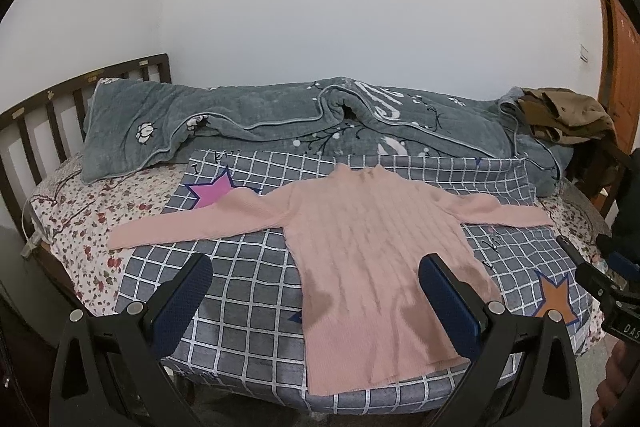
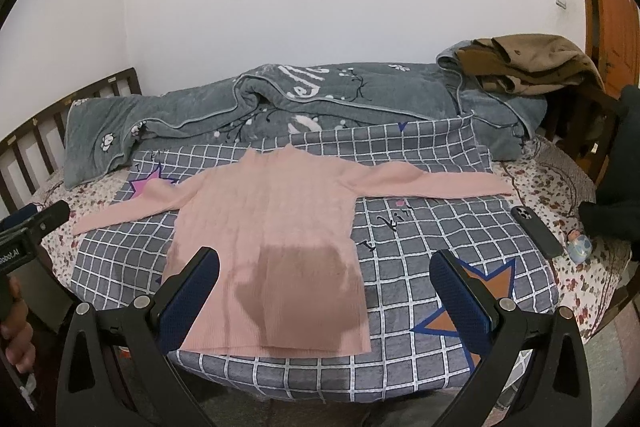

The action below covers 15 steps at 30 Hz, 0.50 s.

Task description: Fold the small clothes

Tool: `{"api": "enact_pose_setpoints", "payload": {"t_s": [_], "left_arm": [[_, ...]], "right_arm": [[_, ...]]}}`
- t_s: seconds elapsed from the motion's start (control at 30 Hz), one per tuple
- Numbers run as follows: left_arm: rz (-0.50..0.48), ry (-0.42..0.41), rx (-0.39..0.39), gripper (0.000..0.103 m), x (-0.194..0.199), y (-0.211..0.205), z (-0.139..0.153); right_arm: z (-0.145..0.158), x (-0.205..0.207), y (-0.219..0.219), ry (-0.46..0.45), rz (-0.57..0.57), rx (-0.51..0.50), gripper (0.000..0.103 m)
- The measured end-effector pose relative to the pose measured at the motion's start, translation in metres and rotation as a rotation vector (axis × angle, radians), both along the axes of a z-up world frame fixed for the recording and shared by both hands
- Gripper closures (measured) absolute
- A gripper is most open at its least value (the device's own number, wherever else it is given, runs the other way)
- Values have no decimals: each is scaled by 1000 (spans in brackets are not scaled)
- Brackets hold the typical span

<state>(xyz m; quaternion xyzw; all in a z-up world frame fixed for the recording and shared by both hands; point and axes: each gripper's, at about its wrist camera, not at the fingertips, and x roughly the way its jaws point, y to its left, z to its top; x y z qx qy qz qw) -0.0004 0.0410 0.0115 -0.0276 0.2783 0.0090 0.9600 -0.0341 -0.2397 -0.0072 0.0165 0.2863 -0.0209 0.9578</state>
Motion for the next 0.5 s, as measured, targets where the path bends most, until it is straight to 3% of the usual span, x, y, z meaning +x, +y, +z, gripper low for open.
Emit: {"api": "enact_pose_setpoints", "payload": {"t_s": [0.5], "left_arm": [[53,24,9,0,42,23,-22]], "right_arm": [[-11,39,9,4,37,25,0]]}}
